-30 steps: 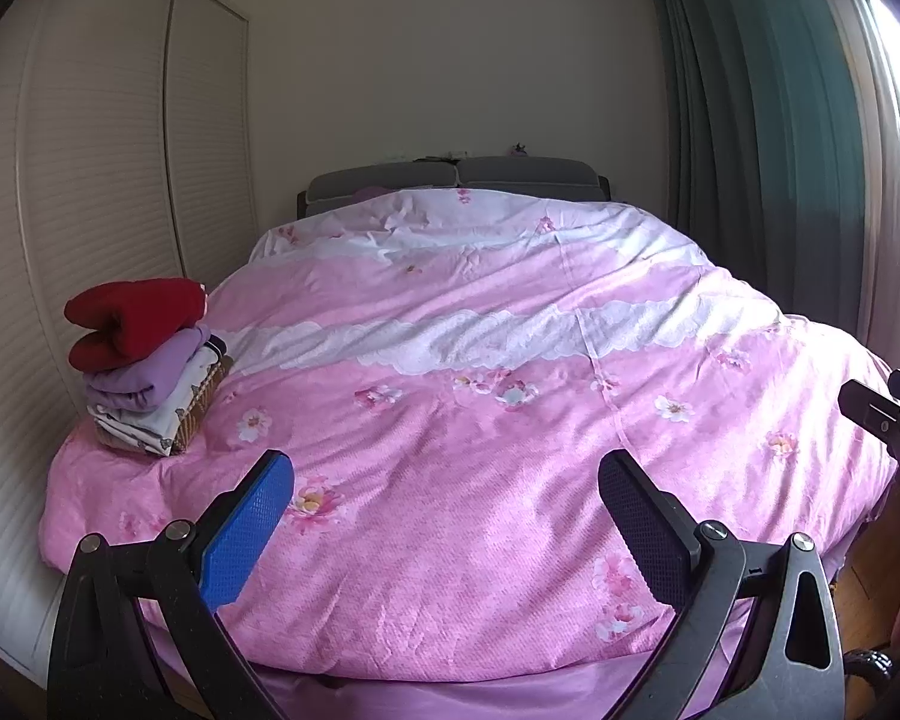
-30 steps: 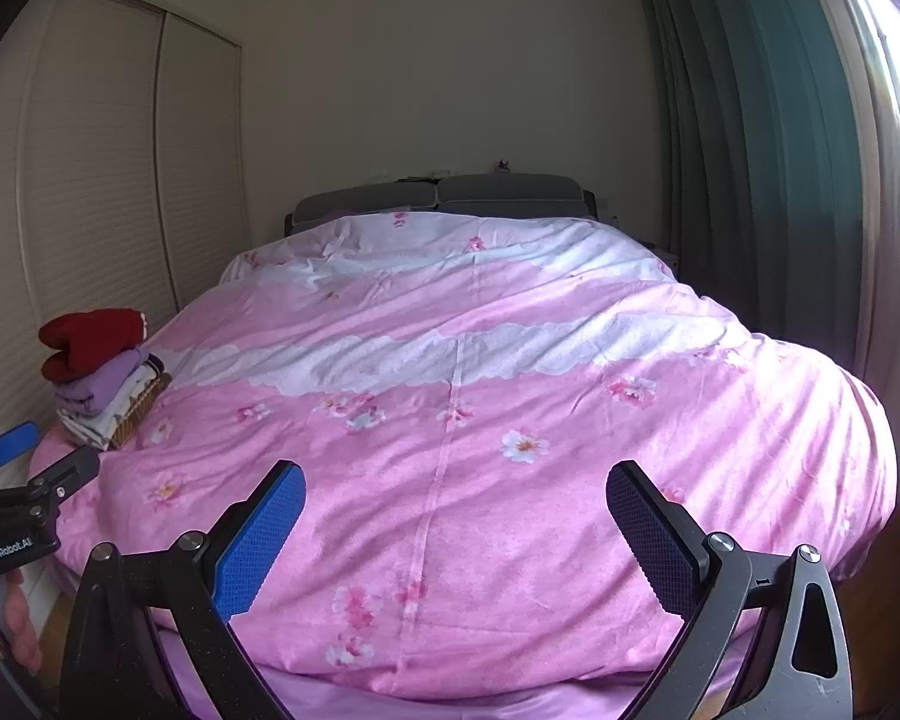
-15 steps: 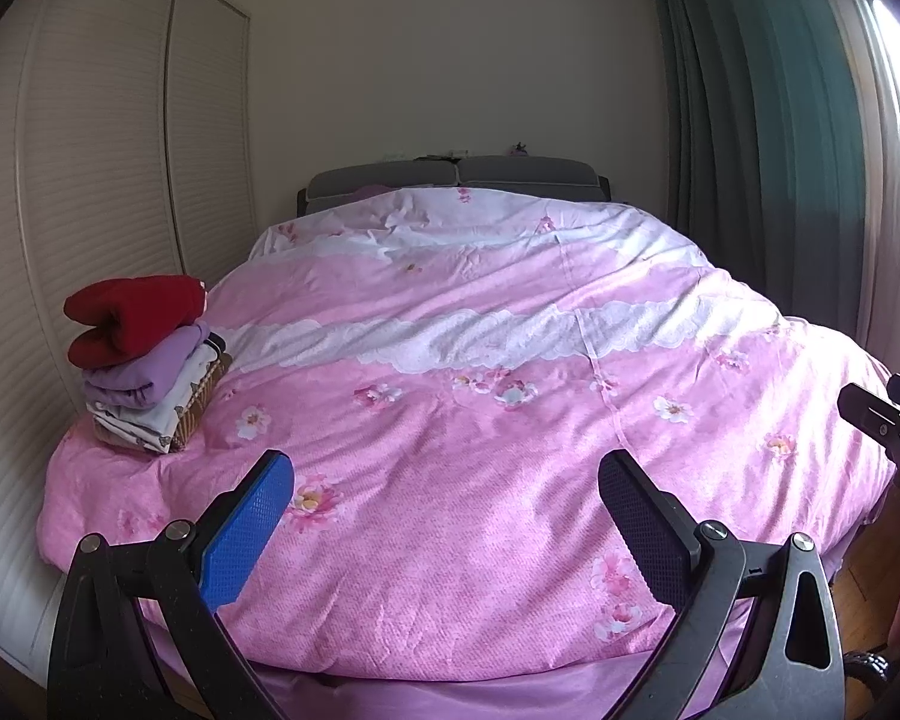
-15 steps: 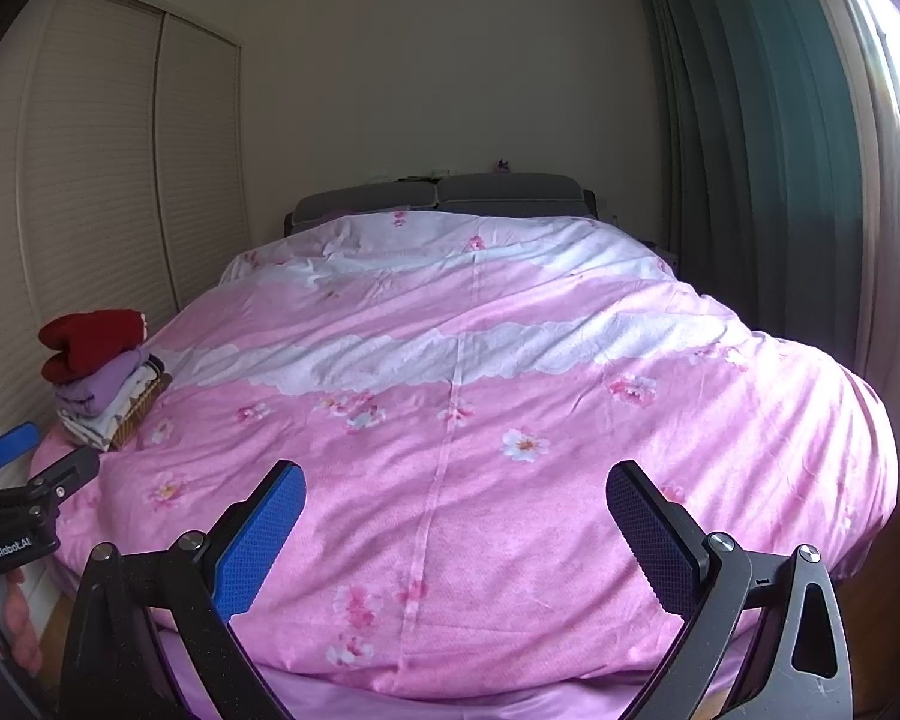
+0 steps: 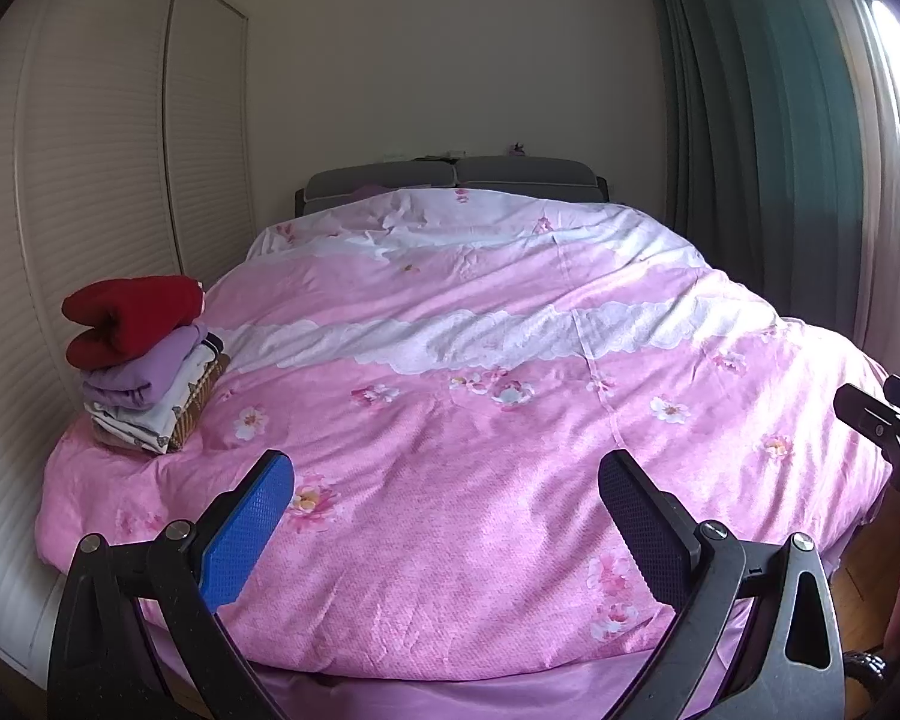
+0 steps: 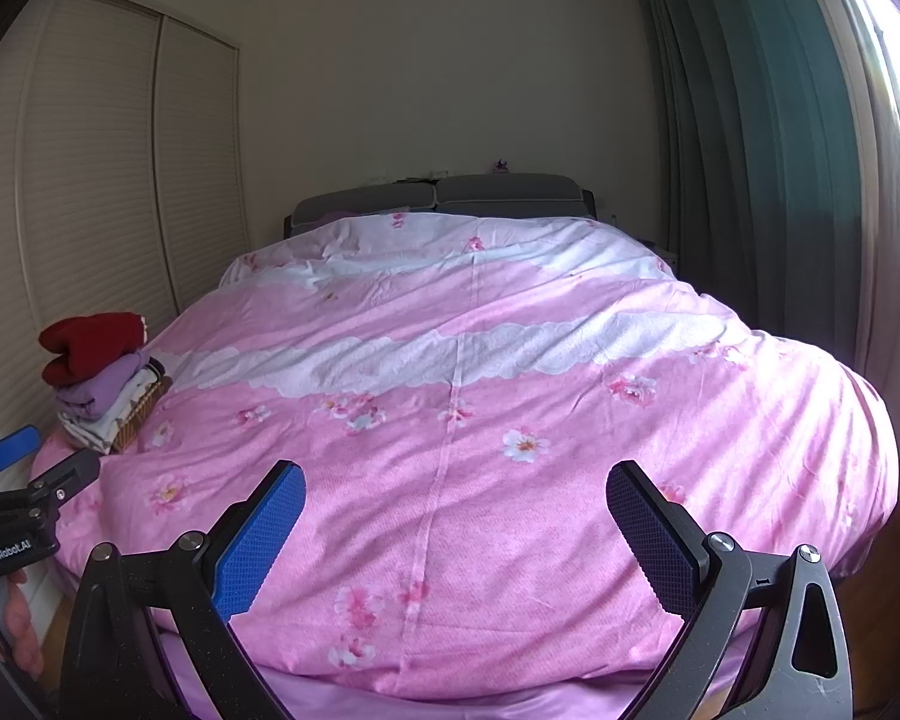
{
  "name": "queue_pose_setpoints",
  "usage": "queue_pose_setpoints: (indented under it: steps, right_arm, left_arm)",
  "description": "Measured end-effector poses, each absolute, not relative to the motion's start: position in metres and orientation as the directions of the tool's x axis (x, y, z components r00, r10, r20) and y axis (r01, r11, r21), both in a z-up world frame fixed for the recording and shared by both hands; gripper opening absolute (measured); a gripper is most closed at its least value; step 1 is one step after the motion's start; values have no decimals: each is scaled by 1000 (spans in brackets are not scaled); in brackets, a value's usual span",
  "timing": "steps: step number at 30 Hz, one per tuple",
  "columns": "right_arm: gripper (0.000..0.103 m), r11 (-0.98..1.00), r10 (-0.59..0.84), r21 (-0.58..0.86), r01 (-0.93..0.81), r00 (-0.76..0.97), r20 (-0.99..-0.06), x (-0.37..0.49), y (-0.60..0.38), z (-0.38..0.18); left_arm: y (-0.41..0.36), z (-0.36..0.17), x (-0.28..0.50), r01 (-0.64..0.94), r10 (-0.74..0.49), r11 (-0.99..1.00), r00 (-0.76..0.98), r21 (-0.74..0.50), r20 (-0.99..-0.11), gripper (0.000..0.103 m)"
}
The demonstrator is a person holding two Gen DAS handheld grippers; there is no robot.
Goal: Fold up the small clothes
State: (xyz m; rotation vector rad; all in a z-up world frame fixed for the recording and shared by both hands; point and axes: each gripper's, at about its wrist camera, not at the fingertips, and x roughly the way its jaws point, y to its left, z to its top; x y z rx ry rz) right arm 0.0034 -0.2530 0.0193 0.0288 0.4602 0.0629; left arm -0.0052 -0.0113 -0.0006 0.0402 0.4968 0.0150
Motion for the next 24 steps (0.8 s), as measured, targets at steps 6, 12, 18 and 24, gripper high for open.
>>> queue_pose_setpoints:
  steps: [6,12,18,24]
  right_arm:
    - [102,998,66,43,-52,894,-442,3,-253,19]
    - [102,998,69,43,-55,894,-442,4,-254,19]
    - [102,998,69,44,-55,894,-442,3,-254,19]
    - [102,998,67,44,-53,894,-443,3,-253,19]
  left_arm:
    - [-18,-2,-7,-5,23,999,876,39,-482,103]
    - [-18,-3,-6,7,2,1000,873,16,-487,103]
    - [-18,-3,-4,-3,5,1000,871,5,-492,103]
    - [-16,-3,-4,-6,5,1000,871,1,-491,103]
